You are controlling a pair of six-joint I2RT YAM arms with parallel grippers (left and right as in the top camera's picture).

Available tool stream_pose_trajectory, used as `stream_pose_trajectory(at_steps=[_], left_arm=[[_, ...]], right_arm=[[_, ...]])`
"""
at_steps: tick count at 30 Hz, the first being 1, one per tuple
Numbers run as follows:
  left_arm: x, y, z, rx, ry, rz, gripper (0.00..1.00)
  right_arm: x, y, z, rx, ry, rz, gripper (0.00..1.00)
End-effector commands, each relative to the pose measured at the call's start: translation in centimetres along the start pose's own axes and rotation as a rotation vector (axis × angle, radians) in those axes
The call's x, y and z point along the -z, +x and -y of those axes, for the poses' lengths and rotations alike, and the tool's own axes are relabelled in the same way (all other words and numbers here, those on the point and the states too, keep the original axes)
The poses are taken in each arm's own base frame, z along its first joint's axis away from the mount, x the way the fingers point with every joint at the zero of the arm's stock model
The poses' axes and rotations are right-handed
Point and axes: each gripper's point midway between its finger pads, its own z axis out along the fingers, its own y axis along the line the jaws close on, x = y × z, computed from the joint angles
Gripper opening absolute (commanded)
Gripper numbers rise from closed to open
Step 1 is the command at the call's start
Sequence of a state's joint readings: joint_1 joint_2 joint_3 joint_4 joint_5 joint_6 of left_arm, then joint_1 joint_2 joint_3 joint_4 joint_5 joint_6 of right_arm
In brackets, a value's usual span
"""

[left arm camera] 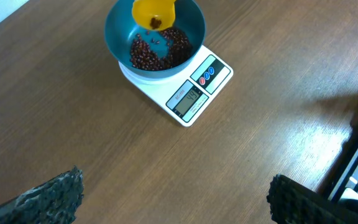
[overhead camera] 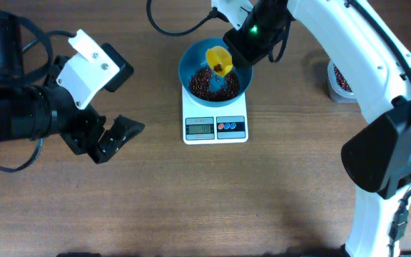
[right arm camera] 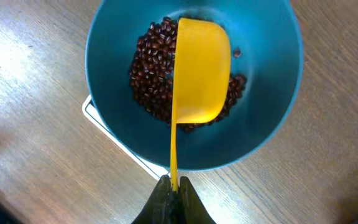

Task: Scoop item into bowl and weigh 50g on scale
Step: 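Shake the scoop over the bowl to empty remaining beans, then lift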

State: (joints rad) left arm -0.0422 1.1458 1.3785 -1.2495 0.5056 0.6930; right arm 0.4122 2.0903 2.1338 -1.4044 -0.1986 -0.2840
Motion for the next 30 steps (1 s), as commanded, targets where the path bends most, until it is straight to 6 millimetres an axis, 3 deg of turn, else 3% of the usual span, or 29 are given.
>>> stream_pose_trajectory(at_steps=[1, 7, 9, 12, 13, 17, 20, 26, 30], left_arm=[[0.2, -0.4, 0.2, -0.024, 0.01, 0.016, 0.99], [0.2, -0.4, 0.2, -0.024, 0.01, 0.016, 0.99], [0.2, -0.4, 0.2, -0.024, 0.01, 0.016, 0.99], [0.2, -0.4, 0.2, -0.024, 0.01, 0.016, 0.99], [0.2, -0.4, 0.2, -0.024, 0.01, 0.016, 0.99], [0.2, -0.4, 0.2, -0.024, 0.01, 0.016, 0.99], [0.2, -0.4, 0.2, -0.024, 0.01, 0.016, 0.99], [0.2, -0.4, 0.2, -0.024, 0.01, 0.016, 0.99], [0.2, -0.4, 0.2, -0.024, 0.01, 0.016, 0.99]], right_arm=[[1.8, -0.3, 0.0, -0.003, 0.03, 0.036, 0.04], [1.8, 0.0, -0.2, 0.006, 0.033, 0.021, 0.04], [1.2, 0.1, 0.6, 0.016, 0.048, 0.009, 0.04], [2.0, -0.2, -0.5, 0.023, 0.049, 0.024, 0.04], [1.4, -0.3, 0.4, 0.03, 0.102, 0.014, 0.04], [1.8, -0.3, -0.4, 0.028, 0.079, 0.018, 0.04], [1.6, -0.4, 0.2, 0.018, 0.082, 0.024, 0.04], [2.0, -0.8, -1.4, -0.012, -0.089, 0.074, 0.04], [2.3, -0.6, -0.4, -0.041, -0.104, 0.087, 0.04]])
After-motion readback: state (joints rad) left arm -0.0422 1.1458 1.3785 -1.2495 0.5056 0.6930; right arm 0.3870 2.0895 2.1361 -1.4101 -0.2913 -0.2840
